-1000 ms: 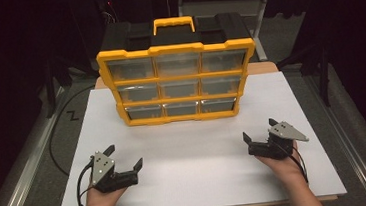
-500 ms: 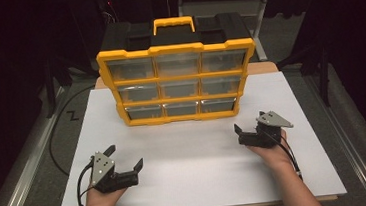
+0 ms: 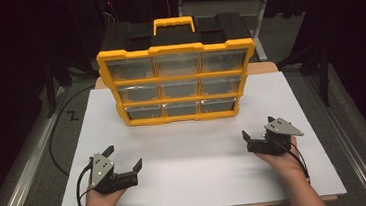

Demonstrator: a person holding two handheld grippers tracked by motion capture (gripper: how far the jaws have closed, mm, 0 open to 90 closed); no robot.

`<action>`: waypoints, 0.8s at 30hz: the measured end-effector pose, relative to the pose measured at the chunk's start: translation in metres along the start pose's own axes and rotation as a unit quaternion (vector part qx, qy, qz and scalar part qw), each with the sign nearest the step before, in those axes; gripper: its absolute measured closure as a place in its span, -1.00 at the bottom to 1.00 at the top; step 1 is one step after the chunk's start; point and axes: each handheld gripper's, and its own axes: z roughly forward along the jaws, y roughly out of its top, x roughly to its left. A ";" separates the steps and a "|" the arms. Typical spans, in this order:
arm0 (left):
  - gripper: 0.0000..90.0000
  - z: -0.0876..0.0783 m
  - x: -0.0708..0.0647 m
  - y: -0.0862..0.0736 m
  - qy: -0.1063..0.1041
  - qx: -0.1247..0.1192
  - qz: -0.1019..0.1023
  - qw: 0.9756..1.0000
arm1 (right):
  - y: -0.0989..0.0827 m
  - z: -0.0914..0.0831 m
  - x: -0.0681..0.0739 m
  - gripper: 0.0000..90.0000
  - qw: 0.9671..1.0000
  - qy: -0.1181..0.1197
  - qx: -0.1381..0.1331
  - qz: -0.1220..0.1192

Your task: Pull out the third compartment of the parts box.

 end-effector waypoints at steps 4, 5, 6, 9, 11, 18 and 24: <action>-0.99 -0.001 -0.001 0.001 -0.001 -0.003 0.003 1.000 | -0.004 -0.001 -0.004 -0.98 1.000 -0.003 0.006 -0.003; -0.99 -0.001 -0.001 0.001 -0.001 -0.003 0.004 1.000 | -0.004 -0.001 -0.006 -0.98 1.000 -0.004 0.011 -0.003; -0.99 -0.001 -0.001 0.001 -0.001 -0.004 0.004 1.000 | -0.004 -0.001 -0.006 -0.98 1.000 -0.004 0.011 -0.003; -0.99 0.000 -0.001 0.001 -0.001 -0.004 0.005 1.000 | -0.005 0.001 -0.005 -0.98 1.000 -0.001 0.022 -0.010; -0.99 0.000 -0.001 0.000 0.000 -0.003 0.006 1.000 | -0.005 0.002 -0.002 -0.98 0.999 -0.003 0.027 -0.023; -0.99 0.000 -0.001 0.000 0.002 -0.004 0.003 1.000 | -0.004 0.002 0.009 -0.98 0.997 -0.008 0.030 -0.074; -0.99 -0.001 0.000 0.000 0.004 -0.006 0.003 1.000 | -0.004 0.002 0.015 -0.98 0.994 -0.019 0.029 -0.106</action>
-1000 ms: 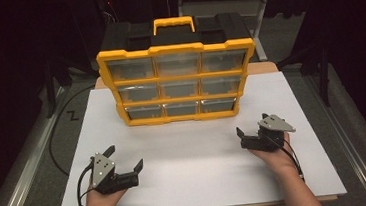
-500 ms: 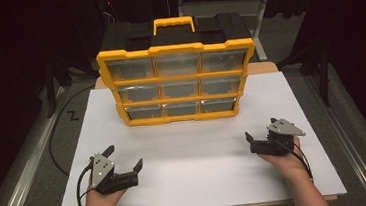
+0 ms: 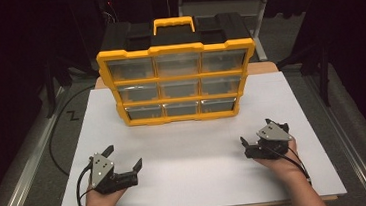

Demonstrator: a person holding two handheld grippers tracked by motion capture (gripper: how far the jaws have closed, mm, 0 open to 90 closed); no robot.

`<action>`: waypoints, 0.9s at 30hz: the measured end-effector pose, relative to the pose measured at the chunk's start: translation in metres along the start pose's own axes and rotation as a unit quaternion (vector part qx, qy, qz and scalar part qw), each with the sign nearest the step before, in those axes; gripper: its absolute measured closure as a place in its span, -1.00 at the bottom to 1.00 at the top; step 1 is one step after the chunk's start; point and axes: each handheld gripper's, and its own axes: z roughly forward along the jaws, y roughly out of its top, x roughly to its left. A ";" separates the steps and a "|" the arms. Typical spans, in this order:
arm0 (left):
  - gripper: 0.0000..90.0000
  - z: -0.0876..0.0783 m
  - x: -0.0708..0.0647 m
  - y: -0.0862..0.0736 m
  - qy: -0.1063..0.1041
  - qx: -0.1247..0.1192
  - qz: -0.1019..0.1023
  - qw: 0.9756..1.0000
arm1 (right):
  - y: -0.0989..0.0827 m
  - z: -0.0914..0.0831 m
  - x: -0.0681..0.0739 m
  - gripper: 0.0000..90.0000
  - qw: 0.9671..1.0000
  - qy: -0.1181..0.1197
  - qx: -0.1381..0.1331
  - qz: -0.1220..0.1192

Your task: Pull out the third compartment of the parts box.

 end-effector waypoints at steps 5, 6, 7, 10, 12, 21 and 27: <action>-0.99 0.000 0.000 0.000 0.000 -0.001 -0.001 1.000 | 0.001 -0.001 0.007 -0.98 0.999 -0.013 0.005 -0.046; -0.99 0.000 0.000 0.000 0.000 -0.001 -0.001 1.000 | 0.001 -0.001 0.007 -0.98 0.999 -0.013 0.005 -0.046; -0.99 0.000 0.000 0.000 0.000 -0.001 -0.001 1.000 | 0.002 -0.001 0.009 -0.98 0.998 -0.015 0.006 -0.055; -0.99 0.000 0.000 0.000 0.001 -0.001 0.000 1.000 | 0.003 -0.001 0.015 -0.98 0.996 -0.019 0.008 -0.082; -0.99 0.000 0.000 0.000 0.002 -0.001 0.000 1.000 | 0.004 -0.001 0.018 -0.98 0.995 -0.019 0.010 -0.096; -0.99 -0.002 0.001 0.000 0.002 -0.005 -0.001 1.000 | 0.005 -0.002 0.025 -0.98 0.988 -0.028 0.018 -0.150; -0.99 -0.001 0.000 0.000 -0.001 -0.005 0.000 1.000 | 0.005 -0.001 0.028 -0.98 0.982 -0.035 0.025 -0.181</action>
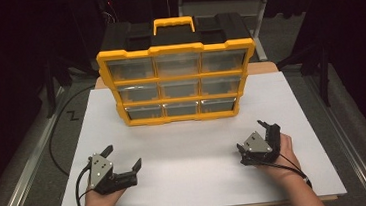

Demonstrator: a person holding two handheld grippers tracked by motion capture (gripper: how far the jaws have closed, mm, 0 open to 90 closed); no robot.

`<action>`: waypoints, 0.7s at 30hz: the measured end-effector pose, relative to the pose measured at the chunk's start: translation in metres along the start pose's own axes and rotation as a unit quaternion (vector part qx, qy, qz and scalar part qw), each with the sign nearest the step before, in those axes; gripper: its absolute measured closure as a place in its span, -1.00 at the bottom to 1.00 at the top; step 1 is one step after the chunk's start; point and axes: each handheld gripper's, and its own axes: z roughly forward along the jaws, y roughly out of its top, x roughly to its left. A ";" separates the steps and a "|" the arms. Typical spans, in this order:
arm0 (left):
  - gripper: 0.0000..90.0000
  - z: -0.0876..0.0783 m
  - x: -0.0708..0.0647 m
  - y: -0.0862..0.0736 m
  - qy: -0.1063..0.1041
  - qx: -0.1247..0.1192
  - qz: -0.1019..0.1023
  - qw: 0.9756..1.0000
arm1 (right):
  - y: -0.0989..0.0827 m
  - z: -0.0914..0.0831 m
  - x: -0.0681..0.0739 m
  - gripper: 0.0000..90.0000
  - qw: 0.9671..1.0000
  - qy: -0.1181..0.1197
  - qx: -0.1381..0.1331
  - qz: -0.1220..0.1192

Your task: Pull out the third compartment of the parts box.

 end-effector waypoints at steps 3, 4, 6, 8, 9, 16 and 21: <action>-0.99 0.000 0.000 0.000 0.001 -0.001 -0.001 1.000 | 0.001 -0.001 0.002 -0.98 1.000 -0.006 0.001 -0.023; -0.99 0.000 0.000 0.000 0.002 0.000 -0.003 1.000 | 0.002 -0.001 0.002 -0.98 0.999 -0.008 0.001 -0.034; -0.99 0.000 0.001 -0.001 0.004 0.001 -0.005 1.000 | 0.002 -0.002 0.003 -0.98 0.999 -0.013 0.001 -0.046; -0.99 -0.001 0.001 -0.001 0.004 0.001 -0.004 1.000 | 0.003 -0.003 0.004 -0.98 0.998 -0.017 0.000 -0.058; -0.99 -0.001 0.001 -0.001 0.003 0.000 -0.004 1.000 | 0.004 -0.004 0.005 -0.98 0.998 -0.019 0.002 -0.058; -0.99 0.000 0.001 -0.001 0.004 0.000 -0.004 1.000 | 0.006 -0.007 0.006 -0.98 0.995 -0.031 0.007 -0.093; -0.99 0.000 0.000 0.000 0.003 -0.001 -0.001 1.000 | 0.008 -0.008 0.009 -0.98 0.992 -0.038 0.008 -0.122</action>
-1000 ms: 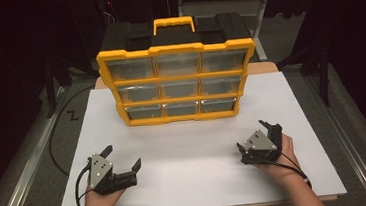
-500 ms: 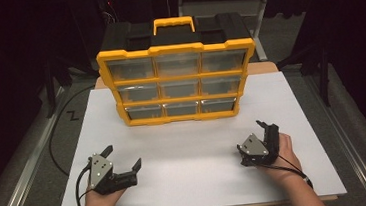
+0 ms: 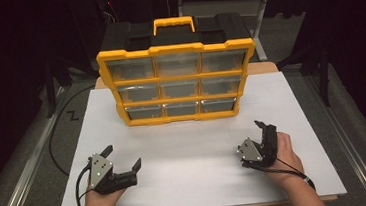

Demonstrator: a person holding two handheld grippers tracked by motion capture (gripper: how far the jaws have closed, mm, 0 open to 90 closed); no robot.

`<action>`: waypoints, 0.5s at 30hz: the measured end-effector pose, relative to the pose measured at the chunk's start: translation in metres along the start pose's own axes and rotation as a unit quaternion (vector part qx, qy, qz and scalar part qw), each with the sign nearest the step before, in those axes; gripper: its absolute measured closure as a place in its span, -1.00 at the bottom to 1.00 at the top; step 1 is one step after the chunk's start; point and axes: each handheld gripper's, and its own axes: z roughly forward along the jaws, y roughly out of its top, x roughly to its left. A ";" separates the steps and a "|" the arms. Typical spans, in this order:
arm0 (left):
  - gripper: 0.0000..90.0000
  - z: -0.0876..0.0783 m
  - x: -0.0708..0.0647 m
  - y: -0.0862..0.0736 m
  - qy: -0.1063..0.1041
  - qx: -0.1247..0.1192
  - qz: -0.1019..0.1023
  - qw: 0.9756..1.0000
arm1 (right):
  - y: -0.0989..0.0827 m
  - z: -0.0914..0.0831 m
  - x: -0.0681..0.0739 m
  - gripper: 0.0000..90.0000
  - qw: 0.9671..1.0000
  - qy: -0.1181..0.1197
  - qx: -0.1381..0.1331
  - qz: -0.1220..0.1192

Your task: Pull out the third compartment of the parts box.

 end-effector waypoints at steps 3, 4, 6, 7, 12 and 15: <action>-0.99 0.000 -0.001 0.000 0.000 -0.001 0.004 1.000 | 0.002 -0.001 0.002 -0.98 1.000 -0.007 0.003 -0.018; -0.99 0.000 -0.001 0.000 0.000 -0.001 0.004 1.000 | 0.002 -0.001 0.002 -0.98 1.000 -0.007 0.003 -0.018; -0.99 0.000 -0.001 0.000 0.002 0.000 0.003 1.000 | 0.003 -0.002 0.002 -0.98 1.000 -0.007 0.006 -0.027; -0.99 0.001 0.000 0.000 0.004 -0.001 0.003 1.000 | 0.003 -0.002 0.002 -0.98 0.999 -0.011 0.006 -0.034; -0.99 0.001 0.000 -0.001 0.003 -0.003 0.003 1.000 | 0.003 -0.004 0.001 -0.98 0.997 -0.025 0.012 -0.068; -0.99 0.000 0.000 -0.001 0.003 -0.005 0.003 1.000 | 0.002 -0.004 0.002 -0.98 0.997 -0.026 0.017 -0.075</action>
